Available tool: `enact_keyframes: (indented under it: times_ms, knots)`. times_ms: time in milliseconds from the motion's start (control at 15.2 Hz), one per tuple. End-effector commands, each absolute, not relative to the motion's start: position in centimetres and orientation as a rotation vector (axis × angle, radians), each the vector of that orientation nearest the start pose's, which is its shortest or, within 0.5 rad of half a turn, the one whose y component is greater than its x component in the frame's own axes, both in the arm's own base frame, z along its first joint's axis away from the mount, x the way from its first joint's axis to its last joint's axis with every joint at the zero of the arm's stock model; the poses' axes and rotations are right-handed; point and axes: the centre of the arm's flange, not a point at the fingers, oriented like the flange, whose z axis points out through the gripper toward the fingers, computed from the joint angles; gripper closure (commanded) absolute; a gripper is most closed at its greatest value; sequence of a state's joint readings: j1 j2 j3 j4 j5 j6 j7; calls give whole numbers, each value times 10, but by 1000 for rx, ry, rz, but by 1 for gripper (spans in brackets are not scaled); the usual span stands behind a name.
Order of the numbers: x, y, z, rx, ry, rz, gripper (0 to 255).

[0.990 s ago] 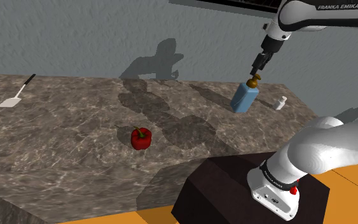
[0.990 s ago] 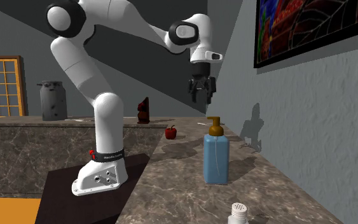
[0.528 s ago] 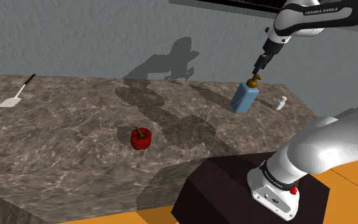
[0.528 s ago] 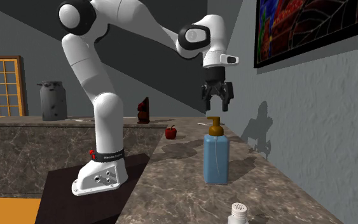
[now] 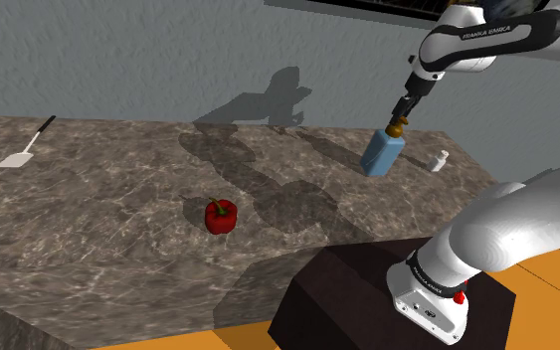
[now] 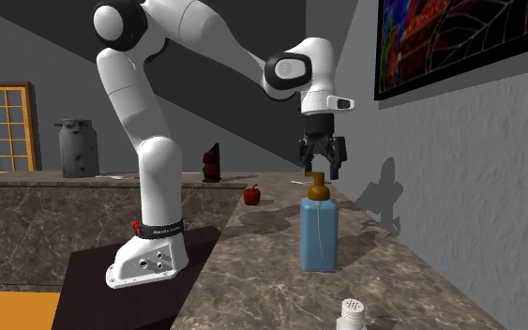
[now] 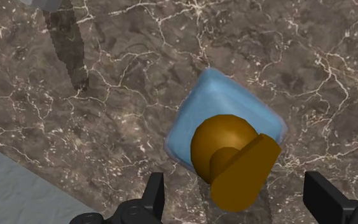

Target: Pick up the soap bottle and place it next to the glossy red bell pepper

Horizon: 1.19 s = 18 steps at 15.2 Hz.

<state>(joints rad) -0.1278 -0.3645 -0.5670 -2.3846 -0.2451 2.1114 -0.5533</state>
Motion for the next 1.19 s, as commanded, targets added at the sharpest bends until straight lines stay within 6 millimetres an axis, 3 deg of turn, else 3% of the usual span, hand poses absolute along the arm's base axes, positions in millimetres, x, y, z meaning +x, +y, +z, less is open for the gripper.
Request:
enact_keyframes:
  times_ms: [0, 330, 396, 990, 1122]
  knots:
    - [335, -303, 438, -3186, -10, -47, 0]
    - [335, -303, 438, -3186, -10, -47, 0]
    - [335, -303, 438, -3186, -10, -47, 255]
    - [335, -303, 438, -3186, -10, -47, 255]
    - [335, -303, 449, -3186, -10, -47, 255]
